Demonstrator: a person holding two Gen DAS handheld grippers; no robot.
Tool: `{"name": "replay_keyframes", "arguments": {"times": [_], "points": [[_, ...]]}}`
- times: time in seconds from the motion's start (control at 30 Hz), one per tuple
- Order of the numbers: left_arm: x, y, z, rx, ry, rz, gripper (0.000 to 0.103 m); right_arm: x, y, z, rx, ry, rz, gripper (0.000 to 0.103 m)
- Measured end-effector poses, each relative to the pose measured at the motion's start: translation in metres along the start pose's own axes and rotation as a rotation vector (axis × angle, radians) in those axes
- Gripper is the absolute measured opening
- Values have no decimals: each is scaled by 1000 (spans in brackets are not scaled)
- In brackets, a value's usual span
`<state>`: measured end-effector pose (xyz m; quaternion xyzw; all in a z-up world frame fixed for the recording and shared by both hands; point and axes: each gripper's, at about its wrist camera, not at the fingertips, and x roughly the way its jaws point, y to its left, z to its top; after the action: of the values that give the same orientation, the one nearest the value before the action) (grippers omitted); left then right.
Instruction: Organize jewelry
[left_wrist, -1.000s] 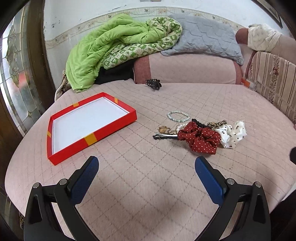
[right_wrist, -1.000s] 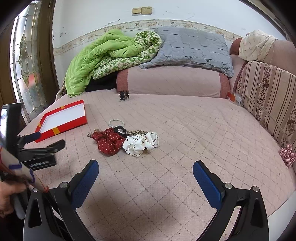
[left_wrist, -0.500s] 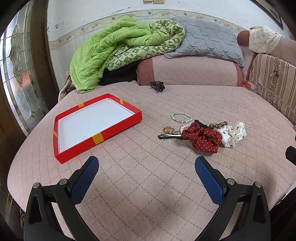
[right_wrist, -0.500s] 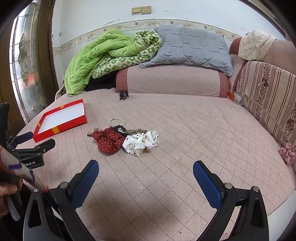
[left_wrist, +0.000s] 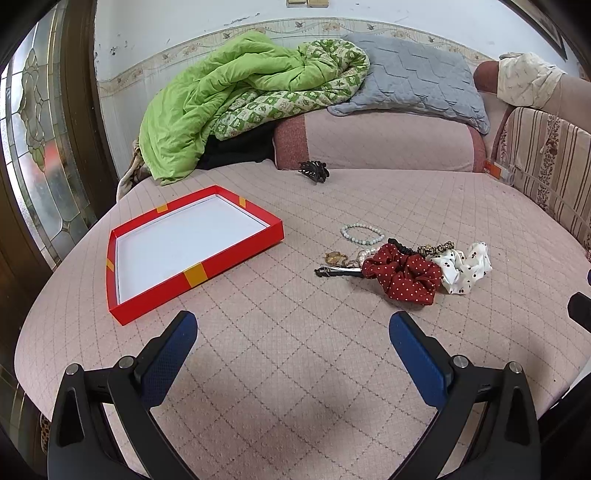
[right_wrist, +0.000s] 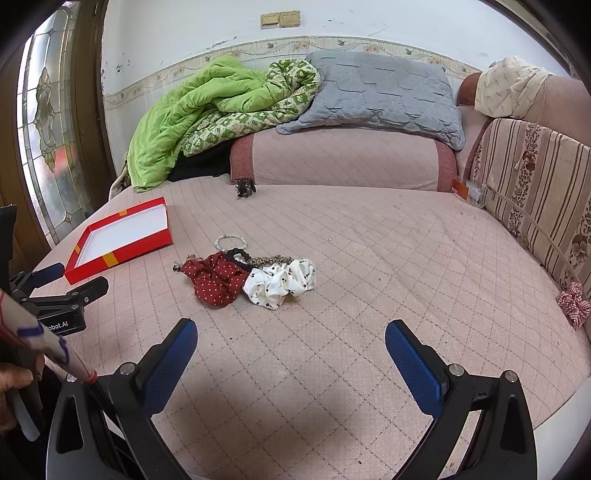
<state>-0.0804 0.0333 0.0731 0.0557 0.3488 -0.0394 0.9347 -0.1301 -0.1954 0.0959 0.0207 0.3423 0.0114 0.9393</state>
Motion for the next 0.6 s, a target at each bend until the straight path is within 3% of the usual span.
{"name": "replay_keyframes", "arguments": {"times": [0.6], "points": [[13, -3, 4, 11, 62, 8, 103, 14, 4, 1, 5, 38, 8, 103]]}}
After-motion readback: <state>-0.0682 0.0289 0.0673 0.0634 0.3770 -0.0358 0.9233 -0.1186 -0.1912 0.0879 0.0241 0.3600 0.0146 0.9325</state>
